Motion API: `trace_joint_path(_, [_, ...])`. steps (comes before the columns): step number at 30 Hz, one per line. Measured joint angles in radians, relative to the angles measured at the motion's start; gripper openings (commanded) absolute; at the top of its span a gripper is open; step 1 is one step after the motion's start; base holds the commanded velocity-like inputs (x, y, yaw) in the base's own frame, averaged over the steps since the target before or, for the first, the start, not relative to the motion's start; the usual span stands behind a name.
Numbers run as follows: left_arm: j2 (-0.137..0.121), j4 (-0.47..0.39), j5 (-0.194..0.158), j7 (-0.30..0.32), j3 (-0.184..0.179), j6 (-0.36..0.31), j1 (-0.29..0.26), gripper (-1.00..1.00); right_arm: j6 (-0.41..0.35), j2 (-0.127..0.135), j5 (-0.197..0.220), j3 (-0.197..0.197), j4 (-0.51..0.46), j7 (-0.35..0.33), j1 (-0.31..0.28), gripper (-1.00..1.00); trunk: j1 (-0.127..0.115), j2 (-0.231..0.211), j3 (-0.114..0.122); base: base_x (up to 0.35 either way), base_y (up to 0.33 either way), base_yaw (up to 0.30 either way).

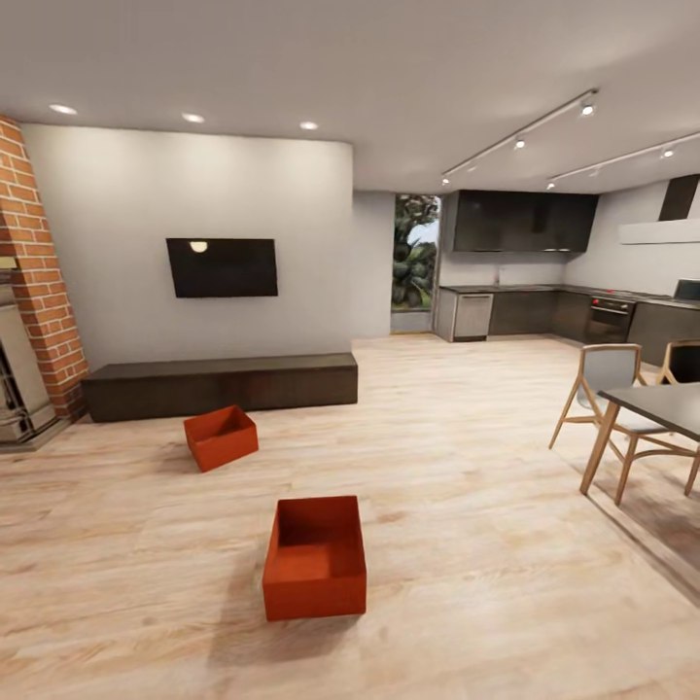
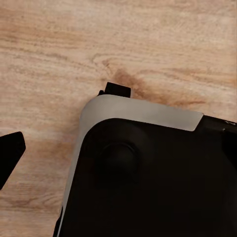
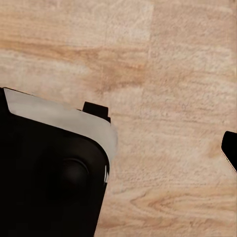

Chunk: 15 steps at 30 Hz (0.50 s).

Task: Move the two storage containers from the living room to the garage. In the garage, place one container on the floor and stack the other container on top of it (either order is fine).

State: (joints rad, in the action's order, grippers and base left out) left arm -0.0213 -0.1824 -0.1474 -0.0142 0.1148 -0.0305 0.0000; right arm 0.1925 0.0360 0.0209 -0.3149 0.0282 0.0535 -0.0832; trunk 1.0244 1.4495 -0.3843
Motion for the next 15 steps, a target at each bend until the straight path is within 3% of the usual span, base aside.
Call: trace_joint_path(15, [0.000,-0.001,0.000,0.000,0.000,0.000,0.000,1.00,0.000,0.000,0.000,0.001,0.000,0.000,0.000,1.00,0.000,0.000,0.000,0.324,0.118,0.000])
